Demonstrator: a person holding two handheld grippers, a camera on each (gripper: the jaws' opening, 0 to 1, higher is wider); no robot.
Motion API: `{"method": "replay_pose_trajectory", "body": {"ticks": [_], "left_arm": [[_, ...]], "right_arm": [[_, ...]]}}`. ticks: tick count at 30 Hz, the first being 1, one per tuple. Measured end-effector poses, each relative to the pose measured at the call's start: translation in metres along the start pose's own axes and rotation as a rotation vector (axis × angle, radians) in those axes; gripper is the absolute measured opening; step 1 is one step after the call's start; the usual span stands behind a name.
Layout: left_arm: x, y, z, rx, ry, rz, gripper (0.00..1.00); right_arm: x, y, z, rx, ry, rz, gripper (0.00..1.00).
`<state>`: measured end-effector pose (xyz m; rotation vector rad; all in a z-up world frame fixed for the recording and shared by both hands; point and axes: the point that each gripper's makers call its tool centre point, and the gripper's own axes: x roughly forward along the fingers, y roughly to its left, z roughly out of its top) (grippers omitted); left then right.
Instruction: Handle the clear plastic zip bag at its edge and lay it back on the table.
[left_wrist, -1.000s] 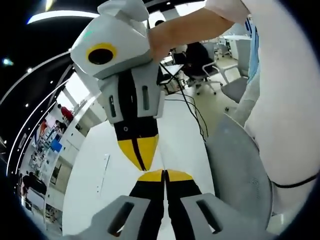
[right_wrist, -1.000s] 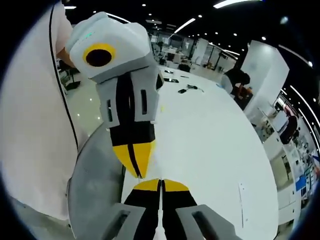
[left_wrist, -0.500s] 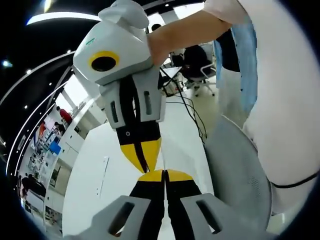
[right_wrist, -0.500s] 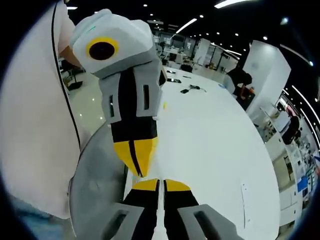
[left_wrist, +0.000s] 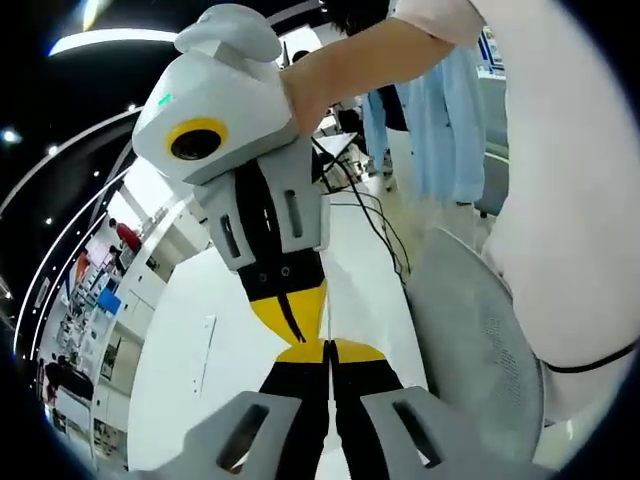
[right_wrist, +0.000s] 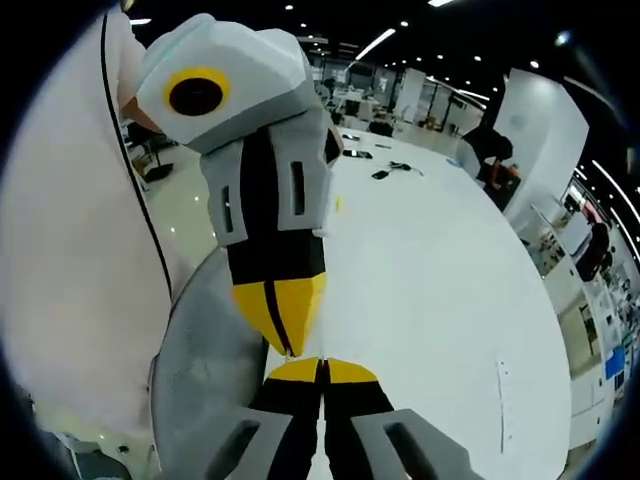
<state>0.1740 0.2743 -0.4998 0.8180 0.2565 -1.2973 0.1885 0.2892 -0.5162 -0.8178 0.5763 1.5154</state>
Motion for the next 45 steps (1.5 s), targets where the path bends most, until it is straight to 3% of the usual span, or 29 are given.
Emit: {"method": "replay_pose_trajectory", "body": {"ticks": [12,27,45], "left_arm": [[0.001,-0.001,-0.003,-0.068,0.011,-0.008,0.00],[0.004,-0.012,0.001,-0.095,-0.001,-0.048,0.00],[0.003,-0.021,0.003,-0.111,-0.014,-0.059,0.00]], "right_arm": [[-0.004,-0.014,-0.001,-0.020,0.012,-0.062,0.00],[-0.012,-0.038,-0.008,0.002,0.028,-0.165,0.00],[-0.017,-0.055,-0.011,0.023,0.027,-0.220,0.00]]}}
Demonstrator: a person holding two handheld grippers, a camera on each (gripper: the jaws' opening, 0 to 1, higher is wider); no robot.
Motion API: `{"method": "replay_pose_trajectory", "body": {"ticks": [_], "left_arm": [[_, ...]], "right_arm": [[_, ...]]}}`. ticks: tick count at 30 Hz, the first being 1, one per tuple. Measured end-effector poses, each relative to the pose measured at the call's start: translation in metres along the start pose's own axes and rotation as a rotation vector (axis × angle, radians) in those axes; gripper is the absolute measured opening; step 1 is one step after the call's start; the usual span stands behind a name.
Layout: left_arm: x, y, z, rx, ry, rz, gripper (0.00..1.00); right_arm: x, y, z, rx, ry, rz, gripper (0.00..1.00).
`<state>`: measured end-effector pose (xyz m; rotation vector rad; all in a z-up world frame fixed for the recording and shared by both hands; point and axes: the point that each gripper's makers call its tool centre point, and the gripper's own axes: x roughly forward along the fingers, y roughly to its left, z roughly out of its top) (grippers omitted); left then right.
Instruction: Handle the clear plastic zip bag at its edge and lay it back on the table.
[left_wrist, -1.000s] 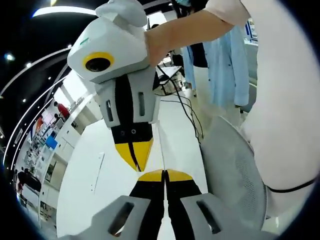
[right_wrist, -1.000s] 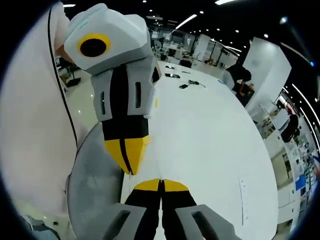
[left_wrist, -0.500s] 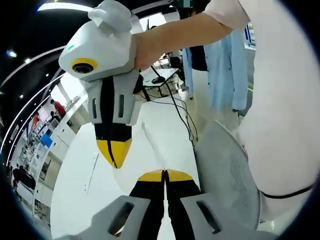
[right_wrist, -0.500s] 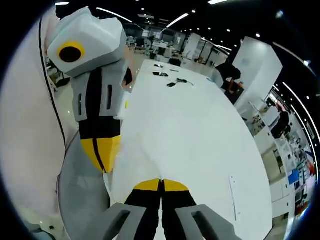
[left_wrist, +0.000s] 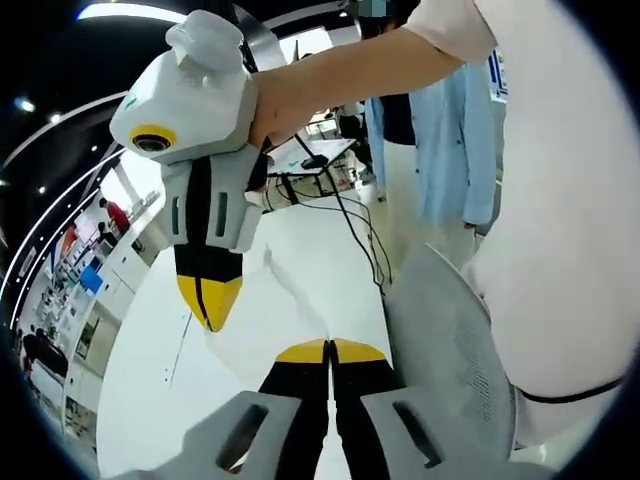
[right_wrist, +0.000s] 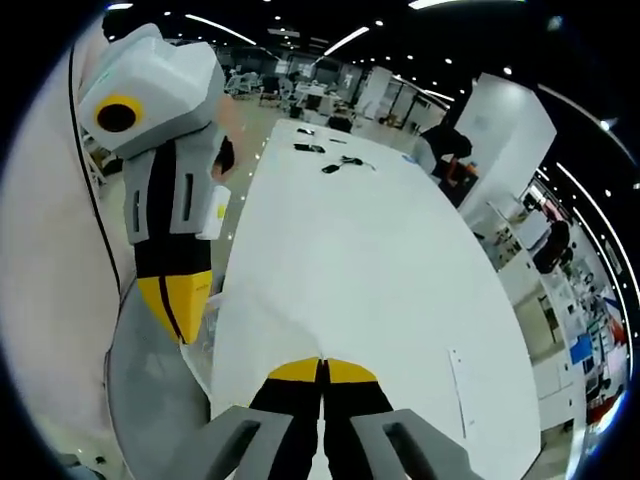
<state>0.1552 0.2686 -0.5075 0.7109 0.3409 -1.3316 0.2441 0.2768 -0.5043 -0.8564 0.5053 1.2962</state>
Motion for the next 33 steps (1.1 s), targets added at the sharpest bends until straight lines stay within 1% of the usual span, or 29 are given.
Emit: {"method": "replay_pose_trajectory", "body": {"ticks": [14,23,33], "left_arm": [[-0.001,-0.004,0.002,-0.005,-0.013,-0.011,0.00],[0.000,-0.005,0.005,-0.008,-0.022,-0.022,0.00],[0.000,-0.006,0.004,-0.013,-0.023,-0.028,0.00]], "right_arm": [[-0.003,-0.014,-0.003,0.022,-0.002,-0.043,0.00],[-0.005,-0.018,-0.002,0.029,-0.009,-0.061,0.00],[-0.005,-0.022,-0.003,0.043,-0.013,-0.076,0.00]]}}
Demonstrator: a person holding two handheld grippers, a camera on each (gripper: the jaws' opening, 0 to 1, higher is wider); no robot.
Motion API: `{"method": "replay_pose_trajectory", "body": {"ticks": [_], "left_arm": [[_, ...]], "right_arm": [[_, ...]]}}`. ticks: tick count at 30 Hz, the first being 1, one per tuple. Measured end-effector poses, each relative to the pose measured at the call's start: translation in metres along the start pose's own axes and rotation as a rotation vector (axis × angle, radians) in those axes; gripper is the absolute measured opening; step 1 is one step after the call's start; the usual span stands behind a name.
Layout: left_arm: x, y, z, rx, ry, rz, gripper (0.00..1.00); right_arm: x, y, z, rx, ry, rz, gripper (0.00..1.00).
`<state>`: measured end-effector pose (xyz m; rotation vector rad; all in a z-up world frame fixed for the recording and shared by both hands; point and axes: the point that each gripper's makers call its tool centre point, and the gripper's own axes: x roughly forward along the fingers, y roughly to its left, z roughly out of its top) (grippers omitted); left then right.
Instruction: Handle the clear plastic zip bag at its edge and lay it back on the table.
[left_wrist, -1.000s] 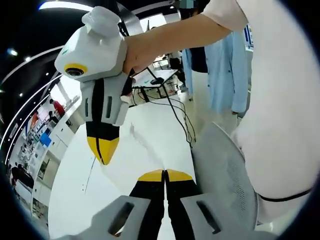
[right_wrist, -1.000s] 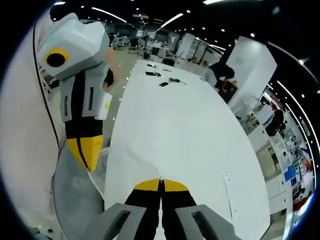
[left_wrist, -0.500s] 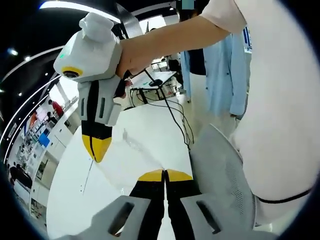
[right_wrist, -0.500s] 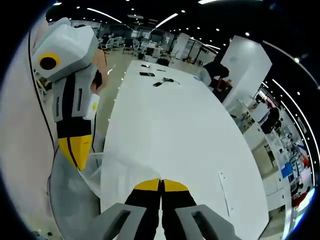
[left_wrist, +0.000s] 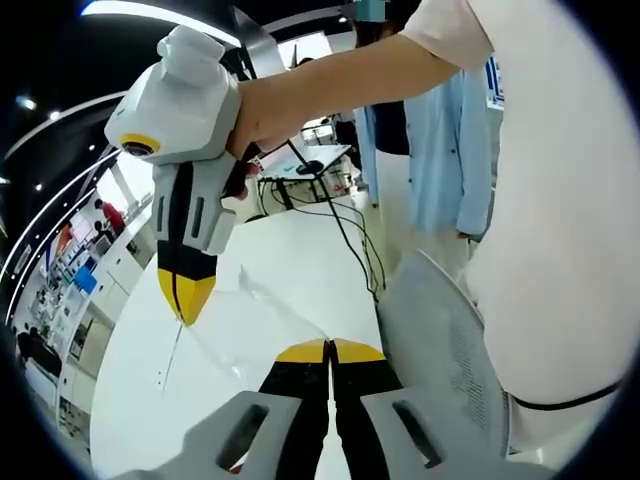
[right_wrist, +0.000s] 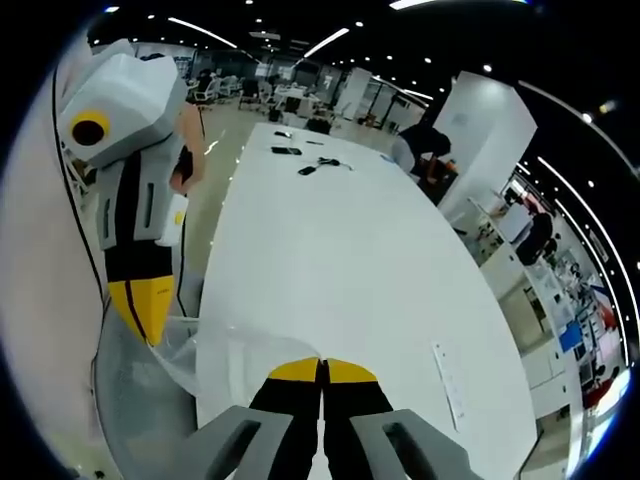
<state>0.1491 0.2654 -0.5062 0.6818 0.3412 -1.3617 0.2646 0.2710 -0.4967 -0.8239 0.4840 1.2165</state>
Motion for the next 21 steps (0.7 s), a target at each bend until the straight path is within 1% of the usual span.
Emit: {"method": "replay_pose_trajectory", "body": {"ticks": [12,21], "left_arm": [[-0.002,0.004,-0.006,-0.002,0.012,0.017,0.00],[-0.005,0.015,-0.007,-0.002,0.021,0.067,0.00]], "right_arm": [[0.003,-0.001,0.002,0.008,-0.004,-0.015,0.00],[0.001,-0.002,0.001,0.006,-0.004,-0.021,0.00]]}}
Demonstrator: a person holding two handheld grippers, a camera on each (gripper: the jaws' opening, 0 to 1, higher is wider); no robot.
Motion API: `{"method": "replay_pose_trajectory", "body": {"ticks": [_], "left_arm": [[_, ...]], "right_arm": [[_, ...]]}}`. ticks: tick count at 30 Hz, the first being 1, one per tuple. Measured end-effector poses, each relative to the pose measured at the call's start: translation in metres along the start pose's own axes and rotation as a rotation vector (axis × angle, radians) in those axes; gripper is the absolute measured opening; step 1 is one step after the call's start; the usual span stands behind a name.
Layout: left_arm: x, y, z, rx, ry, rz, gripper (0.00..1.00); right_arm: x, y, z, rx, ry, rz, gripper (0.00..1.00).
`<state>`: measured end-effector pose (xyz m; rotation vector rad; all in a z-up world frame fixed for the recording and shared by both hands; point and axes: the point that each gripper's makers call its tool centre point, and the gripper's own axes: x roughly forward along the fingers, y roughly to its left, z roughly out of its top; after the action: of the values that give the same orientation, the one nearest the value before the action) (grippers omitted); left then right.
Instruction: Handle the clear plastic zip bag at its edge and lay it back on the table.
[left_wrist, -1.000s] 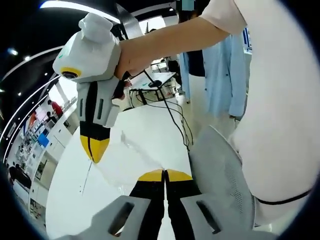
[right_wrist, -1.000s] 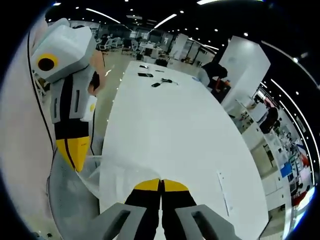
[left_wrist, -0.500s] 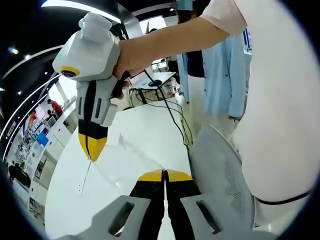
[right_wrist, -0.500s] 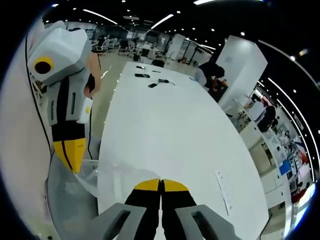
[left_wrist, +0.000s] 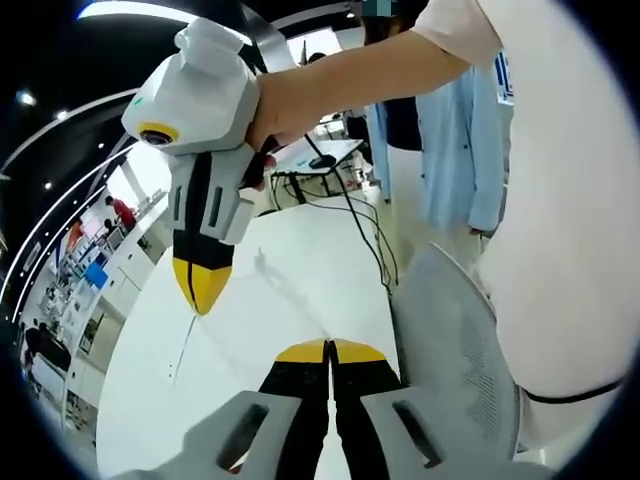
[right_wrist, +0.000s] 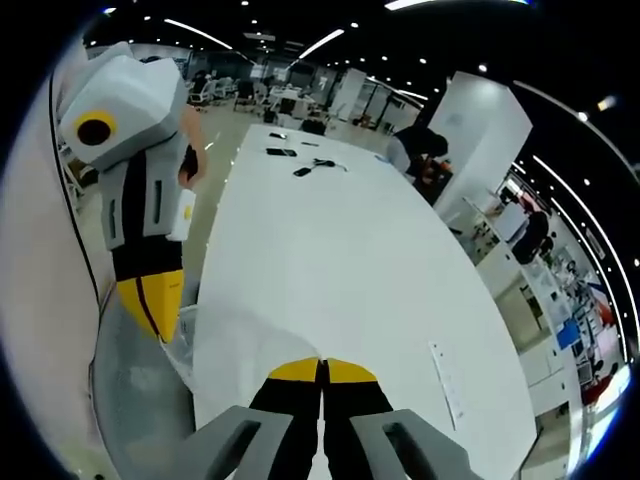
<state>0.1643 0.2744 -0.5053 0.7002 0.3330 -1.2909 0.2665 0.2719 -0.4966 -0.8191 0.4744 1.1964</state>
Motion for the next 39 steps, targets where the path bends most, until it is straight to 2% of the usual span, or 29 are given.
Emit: {"method": "replay_pose_trajectory", "body": {"ticks": [4,15,21,39], "left_arm": [[-0.001,0.003,0.000,-0.003,0.000,0.004,0.00],[0.000,-0.006,-0.001,-0.008,-0.002,-0.024,0.00],[0.000,-0.005,-0.005,-0.015,0.005,-0.018,0.00],[-0.007,0.021,-0.009,-0.024,0.000,0.117,0.00]], "right_arm": [[0.000,0.000,-0.001,-0.002,0.001,-0.002,0.00],[-0.002,-0.005,-0.002,0.012,-0.001,-0.009,0.00],[0.000,-0.003,-0.002,-0.017,0.016,-0.018,0.00],[-0.002,0.005,0.004,-0.075,0.027,-0.009,0.00]]}}
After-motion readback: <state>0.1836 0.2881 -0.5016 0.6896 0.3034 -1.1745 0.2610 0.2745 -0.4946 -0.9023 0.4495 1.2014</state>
